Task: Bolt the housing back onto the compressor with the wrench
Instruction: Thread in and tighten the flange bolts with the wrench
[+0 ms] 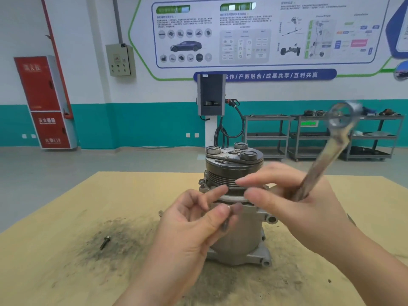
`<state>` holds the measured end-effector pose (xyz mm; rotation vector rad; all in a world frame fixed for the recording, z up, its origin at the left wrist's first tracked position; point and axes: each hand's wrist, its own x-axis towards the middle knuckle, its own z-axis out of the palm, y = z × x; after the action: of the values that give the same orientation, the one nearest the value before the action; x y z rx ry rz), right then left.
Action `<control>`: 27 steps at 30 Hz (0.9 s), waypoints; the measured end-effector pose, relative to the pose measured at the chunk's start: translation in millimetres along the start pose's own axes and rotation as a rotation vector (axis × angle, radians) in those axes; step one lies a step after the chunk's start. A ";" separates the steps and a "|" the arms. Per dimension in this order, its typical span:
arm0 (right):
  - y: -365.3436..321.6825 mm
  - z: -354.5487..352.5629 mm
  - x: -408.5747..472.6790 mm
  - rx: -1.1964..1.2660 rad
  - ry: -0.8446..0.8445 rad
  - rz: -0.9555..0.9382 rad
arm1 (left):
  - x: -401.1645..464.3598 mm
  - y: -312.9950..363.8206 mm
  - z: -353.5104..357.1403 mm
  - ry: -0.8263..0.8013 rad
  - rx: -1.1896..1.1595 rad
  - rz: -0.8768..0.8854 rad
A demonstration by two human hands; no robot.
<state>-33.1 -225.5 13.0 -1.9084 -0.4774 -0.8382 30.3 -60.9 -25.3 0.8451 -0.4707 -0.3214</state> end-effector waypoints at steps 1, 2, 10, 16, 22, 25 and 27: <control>-3.3 3.2 -2.3 -0.011 -0.111 -0.001 | -0.7 -3.5 4.7 -0.012 -0.003 -0.013; -4.7 4.6 -3.8 -0.045 -0.188 0.010 | -1.5 -5.6 8.9 -0.018 -0.008 -0.022; -9.6 10.2 -1.6 0.134 -0.277 0.107 | -3.6 -9.8 6.6 -0.026 -0.107 -0.034; 2.5 -5.9 10.8 0.179 0.208 0.198 | 16.7 18.6 -50.6 0.313 1.026 0.093; 69.7 -44.9 36.8 -0.036 0.576 0.505 | 63.0 25.3 -219.7 0.537 1.937 -0.356; 100.4 -35.9 34.6 0.078 0.532 0.642 | 74.3 10.4 -264.8 0.513 1.796 -0.447; 111.0 -32.4 34.8 0.148 0.525 0.649 | 78.2 4.4 -277.5 0.544 1.795 -0.423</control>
<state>50.2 -306.3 -20.6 -1.4816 0.3759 -0.7873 241.0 83.3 -159.3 2.7078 0.0798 0.0579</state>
